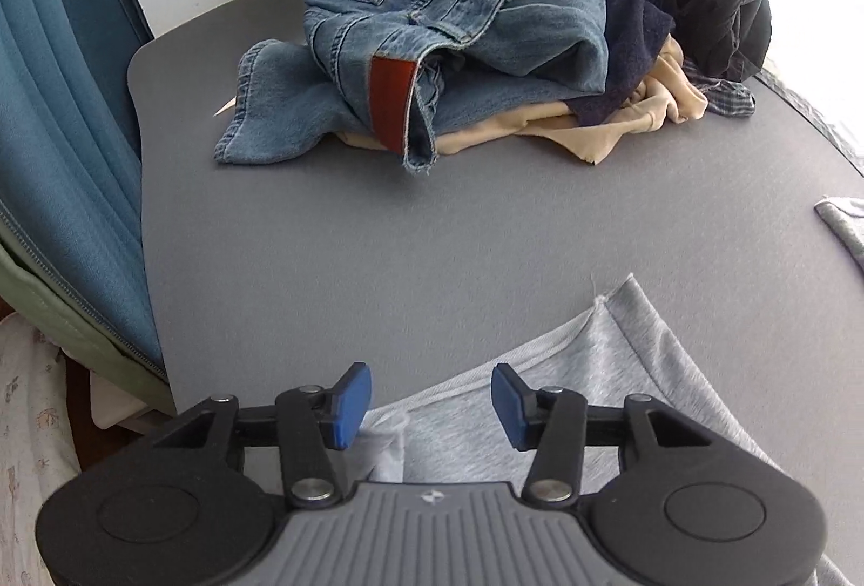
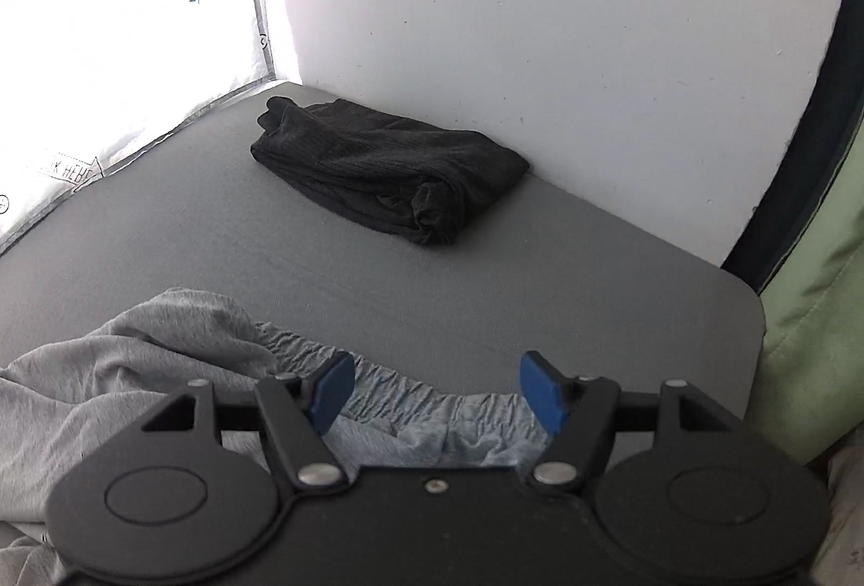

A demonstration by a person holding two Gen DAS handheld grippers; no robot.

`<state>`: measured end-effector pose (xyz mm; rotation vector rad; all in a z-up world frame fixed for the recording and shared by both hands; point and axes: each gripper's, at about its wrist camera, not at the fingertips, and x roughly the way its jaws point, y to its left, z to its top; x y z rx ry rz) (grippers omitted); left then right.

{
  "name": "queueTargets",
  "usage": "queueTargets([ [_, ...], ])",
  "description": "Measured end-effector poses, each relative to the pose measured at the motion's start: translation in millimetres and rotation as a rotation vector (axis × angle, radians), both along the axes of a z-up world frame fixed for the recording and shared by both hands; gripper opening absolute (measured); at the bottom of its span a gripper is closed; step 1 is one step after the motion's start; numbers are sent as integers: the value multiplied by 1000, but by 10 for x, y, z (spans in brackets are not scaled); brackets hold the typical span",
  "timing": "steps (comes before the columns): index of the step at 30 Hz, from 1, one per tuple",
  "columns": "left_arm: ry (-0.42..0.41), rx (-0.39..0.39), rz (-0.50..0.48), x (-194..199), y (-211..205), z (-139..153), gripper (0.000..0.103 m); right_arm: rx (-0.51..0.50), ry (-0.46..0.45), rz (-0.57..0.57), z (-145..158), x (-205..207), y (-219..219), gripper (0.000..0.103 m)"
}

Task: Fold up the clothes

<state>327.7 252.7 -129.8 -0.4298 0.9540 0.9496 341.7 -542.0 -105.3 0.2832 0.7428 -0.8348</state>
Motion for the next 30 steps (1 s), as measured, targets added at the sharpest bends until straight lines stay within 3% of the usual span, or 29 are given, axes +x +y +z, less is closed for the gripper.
queueTargets([
  [4,-108,-45,-106,656,-49,85,60,-39,-31,166,160,610,491,87],
  [10,-264,-257,-254,1744,-347,-131,62,-19,-13,351,57,1283,1215,87],
  [15,-289,-299,-291,2556,-566,-372,62,26,21,488,-76,1730,1713,79],
  [22,-301,-342,-314,3275,-701,-594,61,92,64,653,-250,2285,2323,79],
  [23,-292,-309,-318,3340,-744,-596,58,103,65,648,-262,2286,2317,79],
  [24,-283,-290,-343,3404,-766,-617,48,114,65,642,-274,2288,2310,79],
  [25,-266,-278,-360,3461,-776,-632,18,130,64,624,-276,2280,2278,79],
  [26,-257,-262,-362,3496,-772,-635,2,147,61,604,-275,2270,2241,79],
  [30,-372,-261,-323,3284,-704,-388,0,199,20,551,-225,2221,2027,79],
])
